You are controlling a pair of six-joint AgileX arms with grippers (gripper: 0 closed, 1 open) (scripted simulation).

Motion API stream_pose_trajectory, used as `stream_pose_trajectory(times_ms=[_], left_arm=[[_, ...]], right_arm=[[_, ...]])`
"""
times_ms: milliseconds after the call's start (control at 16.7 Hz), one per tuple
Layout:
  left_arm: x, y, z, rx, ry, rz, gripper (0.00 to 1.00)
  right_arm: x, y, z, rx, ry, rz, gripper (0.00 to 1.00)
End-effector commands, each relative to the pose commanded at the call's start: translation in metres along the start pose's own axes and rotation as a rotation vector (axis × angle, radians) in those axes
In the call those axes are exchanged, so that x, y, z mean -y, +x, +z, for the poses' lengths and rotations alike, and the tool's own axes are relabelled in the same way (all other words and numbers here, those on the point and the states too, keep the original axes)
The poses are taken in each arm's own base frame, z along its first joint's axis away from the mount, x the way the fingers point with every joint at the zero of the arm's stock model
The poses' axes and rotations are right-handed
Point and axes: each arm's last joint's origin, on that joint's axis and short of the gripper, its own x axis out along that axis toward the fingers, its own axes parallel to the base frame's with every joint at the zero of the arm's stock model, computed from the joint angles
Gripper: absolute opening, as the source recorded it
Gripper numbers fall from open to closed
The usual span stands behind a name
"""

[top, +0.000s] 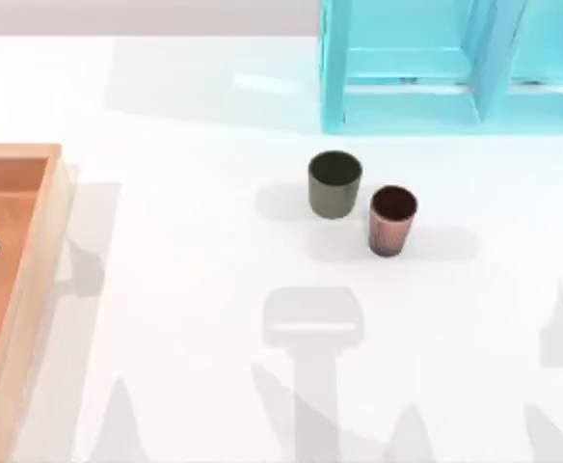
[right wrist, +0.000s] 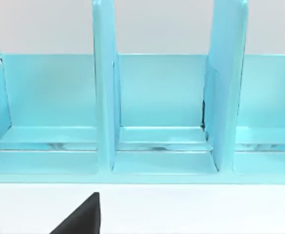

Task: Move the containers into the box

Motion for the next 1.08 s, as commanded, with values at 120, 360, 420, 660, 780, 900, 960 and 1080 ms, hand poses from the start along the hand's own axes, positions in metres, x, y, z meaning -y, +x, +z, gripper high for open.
stream_pose_trajectory(times_ms=[120, 360, 420, 660, 780, 900, 960, 1080], left_arm=[[0.014, 0.016, 0.028, -0.118, -0.045, 0.036, 1.0], [0.055, 0.067, 0.075, -0.341, -0.093, 0.106, 1.0], [0.068, 0.082, 0.083, -0.392, -0.095, 0.122, 1.0], [0.134, 0.141, 0.094, -0.569, -0.063, 0.167, 1.0], [0.172, 0.163, 0.089, -0.637, -0.029, 0.177, 1.0], [0.209, 0.179, 0.077, -0.691, 0.01, 0.179, 1.0], [0.228, 0.184, 0.07, -0.714, 0.031, 0.175, 1.0], [0.262, 0.189, 0.054, -0.749, 0.075, 0.159, 1.0]], right_arm=[[0.0, 0.0, 0.0, 0.0, 0.0, 0.0, 1.0], [0.0, 0.0, 0.0, 0.0, 0.0, 0.0, 1.0], [0.0, 0.0, 0.0, 0.0, 0.0, 0.0, 1.0], [0.0, 0.0, 0.0, 0.0, 0.0, 0.0, 1.0], [0.0, 0.0, 0.0, 0.0, 0.0, 0.0, 1.0], [0.0, 0.0, 0.0, 0.0, 0.0, 0.0, 1.0], [0.0, 0.0, 0.0, 0.0, 0.0, 0.0, 1.0], [0.0, 0.0, 0.0, 0.0, 0.0, 0.0, 1.0]])
